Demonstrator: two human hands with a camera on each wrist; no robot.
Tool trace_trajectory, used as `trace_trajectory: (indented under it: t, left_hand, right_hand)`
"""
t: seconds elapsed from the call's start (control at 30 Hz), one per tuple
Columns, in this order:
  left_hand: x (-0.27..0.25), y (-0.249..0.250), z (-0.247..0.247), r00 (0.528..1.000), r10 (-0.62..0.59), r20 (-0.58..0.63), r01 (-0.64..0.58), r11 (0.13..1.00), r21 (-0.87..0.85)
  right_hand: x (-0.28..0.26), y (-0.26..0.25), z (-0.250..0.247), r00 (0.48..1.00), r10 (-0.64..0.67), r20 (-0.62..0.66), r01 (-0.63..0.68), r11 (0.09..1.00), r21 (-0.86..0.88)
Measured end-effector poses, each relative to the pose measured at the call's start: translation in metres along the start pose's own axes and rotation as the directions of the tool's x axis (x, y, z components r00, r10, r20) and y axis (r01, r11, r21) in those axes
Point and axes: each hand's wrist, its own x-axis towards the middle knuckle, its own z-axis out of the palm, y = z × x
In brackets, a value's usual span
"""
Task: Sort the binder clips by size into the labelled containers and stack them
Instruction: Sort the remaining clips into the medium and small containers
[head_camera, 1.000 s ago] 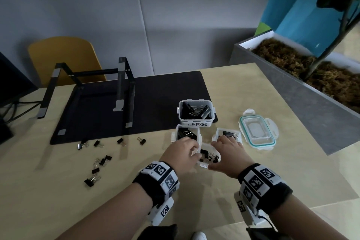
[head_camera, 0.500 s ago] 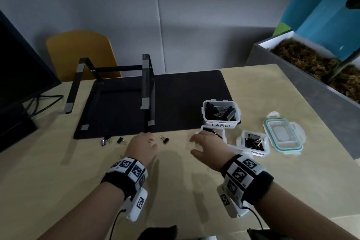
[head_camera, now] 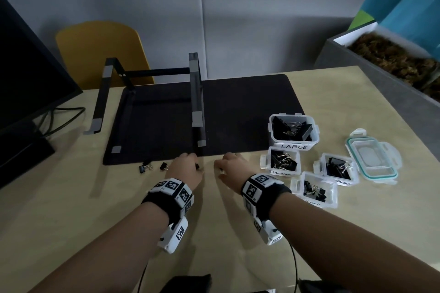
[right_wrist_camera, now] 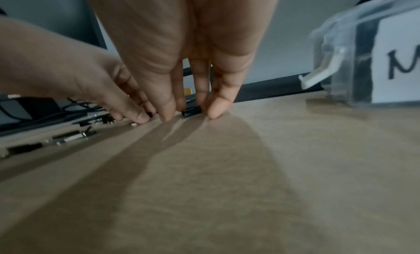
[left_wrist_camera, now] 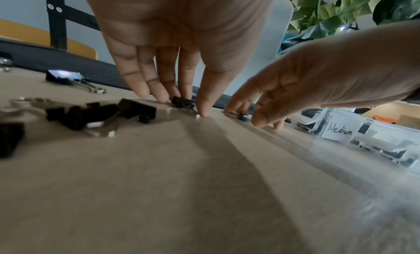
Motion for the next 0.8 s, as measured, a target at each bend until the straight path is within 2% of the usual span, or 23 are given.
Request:
trace_trajectory:
  t: [0.2,0.33,0.53,0.7,0.8]
  left_hand:
    - [0.001,-0.001,-0.002,0.999,0.022,0.048,-0.019,0.998,-0.059]
    - [-0.003,0.004,-0.002,0.999,0.011,0.049,-0.005,0.992,-0.124]
    - [-0.014,0.027,0.002,0.998,0.025,0.061,-0.009,0.967,-0.255]
    - [-0.029,0.067,0.001,0.990,0.141,0.008,-0.129,0.925,-0.356]
    - [-0.039,0.097,0.002,0.979,0.201,-0.032,-0.195,0.881,-0.430]
  right_hand:
    - [0.001,-0.002,0.003,0.998,0.047,-0.047,-0.051,0.996,-0.077]
    - [-0.008,0.001,0.003,0.994,0.089,-0.059,-0.091,0.995,-0.028]
    - [-0.037,0.017,-0.002,0.994,0.090,-0.061,-0.085,0.994,0.071]
    - [-0.070,0.042,-0.020,0.984,0.117,-0.132,-0.085,0.971,0.225]
    - [-0.091,0.067,-0.038,0.974,0.173,-0.147,-0.136,0.963,0.233]
